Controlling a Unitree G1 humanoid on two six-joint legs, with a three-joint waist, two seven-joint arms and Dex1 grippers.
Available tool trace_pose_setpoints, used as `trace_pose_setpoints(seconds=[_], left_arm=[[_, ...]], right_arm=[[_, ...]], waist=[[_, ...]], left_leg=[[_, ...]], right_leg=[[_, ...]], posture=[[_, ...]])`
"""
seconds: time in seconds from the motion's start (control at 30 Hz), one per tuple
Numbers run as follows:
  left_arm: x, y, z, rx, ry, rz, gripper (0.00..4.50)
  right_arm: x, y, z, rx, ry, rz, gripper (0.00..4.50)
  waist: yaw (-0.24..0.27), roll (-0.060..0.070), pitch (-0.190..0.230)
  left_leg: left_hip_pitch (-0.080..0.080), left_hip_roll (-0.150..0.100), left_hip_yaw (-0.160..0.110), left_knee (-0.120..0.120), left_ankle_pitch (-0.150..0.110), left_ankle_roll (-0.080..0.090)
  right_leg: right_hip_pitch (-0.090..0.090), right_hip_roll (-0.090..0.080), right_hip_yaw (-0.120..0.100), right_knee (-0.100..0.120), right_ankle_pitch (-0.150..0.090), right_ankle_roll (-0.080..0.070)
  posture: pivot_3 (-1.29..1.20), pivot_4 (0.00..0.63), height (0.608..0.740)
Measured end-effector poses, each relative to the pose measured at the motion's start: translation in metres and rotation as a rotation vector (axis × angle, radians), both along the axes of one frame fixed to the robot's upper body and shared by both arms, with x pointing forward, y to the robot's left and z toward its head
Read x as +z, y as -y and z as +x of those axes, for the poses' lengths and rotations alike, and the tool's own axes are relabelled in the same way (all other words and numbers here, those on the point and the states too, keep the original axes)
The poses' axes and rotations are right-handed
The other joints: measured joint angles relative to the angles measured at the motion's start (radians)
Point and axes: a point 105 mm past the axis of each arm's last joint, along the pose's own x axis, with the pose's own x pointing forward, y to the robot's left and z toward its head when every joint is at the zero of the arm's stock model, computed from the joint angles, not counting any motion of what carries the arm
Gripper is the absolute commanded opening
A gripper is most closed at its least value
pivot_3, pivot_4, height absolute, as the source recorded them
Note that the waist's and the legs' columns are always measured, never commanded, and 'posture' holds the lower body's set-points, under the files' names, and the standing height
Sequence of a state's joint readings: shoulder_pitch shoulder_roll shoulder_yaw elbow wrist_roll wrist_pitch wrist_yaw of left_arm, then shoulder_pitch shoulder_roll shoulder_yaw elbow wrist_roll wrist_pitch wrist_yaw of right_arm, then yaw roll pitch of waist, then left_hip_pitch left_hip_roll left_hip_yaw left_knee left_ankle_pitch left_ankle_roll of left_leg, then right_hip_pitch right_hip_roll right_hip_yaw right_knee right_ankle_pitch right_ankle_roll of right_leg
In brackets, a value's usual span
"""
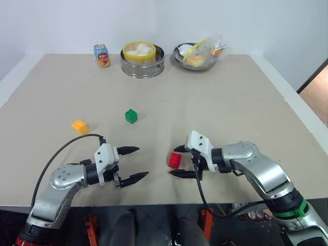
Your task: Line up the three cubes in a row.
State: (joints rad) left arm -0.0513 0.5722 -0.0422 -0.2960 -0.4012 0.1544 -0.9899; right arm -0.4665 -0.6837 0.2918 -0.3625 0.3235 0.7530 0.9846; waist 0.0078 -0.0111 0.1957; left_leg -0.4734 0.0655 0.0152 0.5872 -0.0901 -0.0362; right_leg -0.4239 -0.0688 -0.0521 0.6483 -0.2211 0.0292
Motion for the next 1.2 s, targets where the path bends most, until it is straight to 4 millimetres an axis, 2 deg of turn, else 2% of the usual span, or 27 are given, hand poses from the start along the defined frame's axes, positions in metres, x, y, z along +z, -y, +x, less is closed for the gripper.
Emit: trace_pose_setpoints(seconds=[0.17,0.23,0.47,0.63,0.67,0.83,1.2], left_arm=[[0.000,-0.001,0.001,0.013,-0.004,-0.002,4.50],[0.000,-0.001,0.003,0.029,-0.003,-0.007,4.50],[0.007,-0.016,0.030,0.257,0.005,-0.075,4.50],[0.013,-0.022,0.048,0.387,0.038,-0.092,4.50],[0.016,-0.027,0.058,0.452,0.055,-0.098,4.50],[0.018,-0.031,0.075,0.529,0.050,-0.118,4.50],[0.006,-0.041,0.109,0.676,-0.040,-0.132,4.50]], right_arm=[[0.031,-0.013,-0.004,0.038,0.011,0.123,4.47],[0.035,-0.017,-0.005,0.046,-0.002,0.160,4.47],[0.066,-0.034,-0.003,0.044,0.007,0.376,4.47],[0.071,-0.036,0.000,0.036,0.068,0.391,4.47],[0.071,-0.038,0.001,0.038,0.094,0.389,4.47],[0.072,-0.041,0.005,0.033,0.148,0.381,4.47],[0.073,-0.036,0.018,-0.009,0.215,0.375,4.47]], waist=[[0.000,0.000,0.000],[0.000,0.000,0.000],[0.000,0.000,0.000],[0.000,0.000,0.000],[0.000,0.000,0.000],[0.000,-0.001,0.000],[0.000,-0.001,-0.001]], left_leg=[[0.000,0.000,0.000,0.000,0.000,0.000],[0.000,0.000,0.000,0.000,0.000,0.000],[0.000,0.000,0.000,0.001,0.000,0.000],[0.000,0.000,0.000,0.001,0.000,0.000],[0.000,0.001,0.000,0.001,0.000,0.001],[0.000,0.001,0.000,0.001,0.001,0.001],[0.000,0.001,0.000,0.001,0.002,0.003]], right_leg=[[0.000,0.000,0.000,0.000,0.000,0.000],[0.000,0.000,0.000,0.000,0.000,0.000],[0.001,0.000,0.000,0.000,0.001,0.001],[0.002,0.001,0.001,0.000,0.002,0.001],[0.004,0.002,0.001,0.000,0.002,0.001],[0.004,0.003,0.001,0.000,0.002,0.001],[0.004,0.004,0.003,0.000,0.003,0.002]], posture=[[0.00,0.150,0.740],[0.00,0.150,0.740],[0.00,0.150,0.740],[0.00,0.150,0.740],[0.00,0.150,0.740],[0.00,0.150,0.740],[0.00,0.150,0.740]])
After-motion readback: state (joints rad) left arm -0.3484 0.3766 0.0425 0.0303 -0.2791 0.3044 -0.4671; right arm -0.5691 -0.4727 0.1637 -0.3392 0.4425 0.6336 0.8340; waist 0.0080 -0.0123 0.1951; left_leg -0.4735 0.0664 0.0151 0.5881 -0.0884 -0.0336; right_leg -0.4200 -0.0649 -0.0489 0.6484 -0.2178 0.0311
